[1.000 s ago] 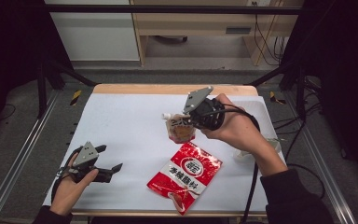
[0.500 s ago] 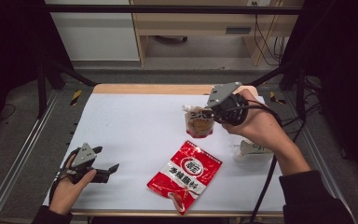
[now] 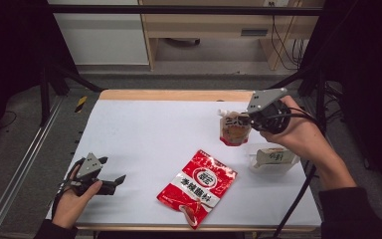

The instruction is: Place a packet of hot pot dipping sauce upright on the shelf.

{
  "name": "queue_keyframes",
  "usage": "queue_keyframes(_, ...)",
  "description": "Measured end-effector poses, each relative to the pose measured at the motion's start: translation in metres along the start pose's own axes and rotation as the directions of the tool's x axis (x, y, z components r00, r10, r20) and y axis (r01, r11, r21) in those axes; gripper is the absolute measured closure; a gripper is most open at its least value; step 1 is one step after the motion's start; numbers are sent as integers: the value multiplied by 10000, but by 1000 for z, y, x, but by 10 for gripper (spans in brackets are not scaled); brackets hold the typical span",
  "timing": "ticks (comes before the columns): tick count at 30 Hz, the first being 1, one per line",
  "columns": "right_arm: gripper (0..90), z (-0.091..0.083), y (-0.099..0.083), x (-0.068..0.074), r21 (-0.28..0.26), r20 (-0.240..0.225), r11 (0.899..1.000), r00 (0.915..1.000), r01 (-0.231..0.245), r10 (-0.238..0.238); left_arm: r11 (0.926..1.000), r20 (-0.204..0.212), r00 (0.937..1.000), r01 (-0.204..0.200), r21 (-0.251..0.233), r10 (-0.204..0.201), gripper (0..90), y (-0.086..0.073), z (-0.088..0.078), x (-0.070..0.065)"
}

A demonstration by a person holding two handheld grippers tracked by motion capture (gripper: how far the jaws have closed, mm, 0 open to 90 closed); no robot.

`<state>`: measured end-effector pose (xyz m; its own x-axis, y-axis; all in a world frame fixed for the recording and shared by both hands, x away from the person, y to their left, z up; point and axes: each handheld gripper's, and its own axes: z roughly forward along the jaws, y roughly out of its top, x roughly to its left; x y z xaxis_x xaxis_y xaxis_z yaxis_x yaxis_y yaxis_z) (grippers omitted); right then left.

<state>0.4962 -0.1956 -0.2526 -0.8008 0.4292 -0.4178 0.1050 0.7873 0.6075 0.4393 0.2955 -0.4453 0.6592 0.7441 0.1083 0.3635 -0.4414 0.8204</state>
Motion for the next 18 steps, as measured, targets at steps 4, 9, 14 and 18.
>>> queue_keyframes(4,873,-6,-11,-5,44,177,9998,9997,-171,170,10000,-19,10000,40,37,-40,75,-1,0,1)
queue_keyframes(9,873,-12,-22,-10,57,314,9994,9990,-336,334,10000,-56,10000,47,42,-47,75,-1,0,1)
queue_keyframes(14,873,-17,-35,-17,100,429,9988,9980,-478,473,9999,-83,10000,-1,122,2,75,-1,1,1)
queue_keyframes(18,873,-20,-42,-20,83,475,9982,9971,-595,590,9999,-99,10000,-9,123,10,75,-2,1,1)
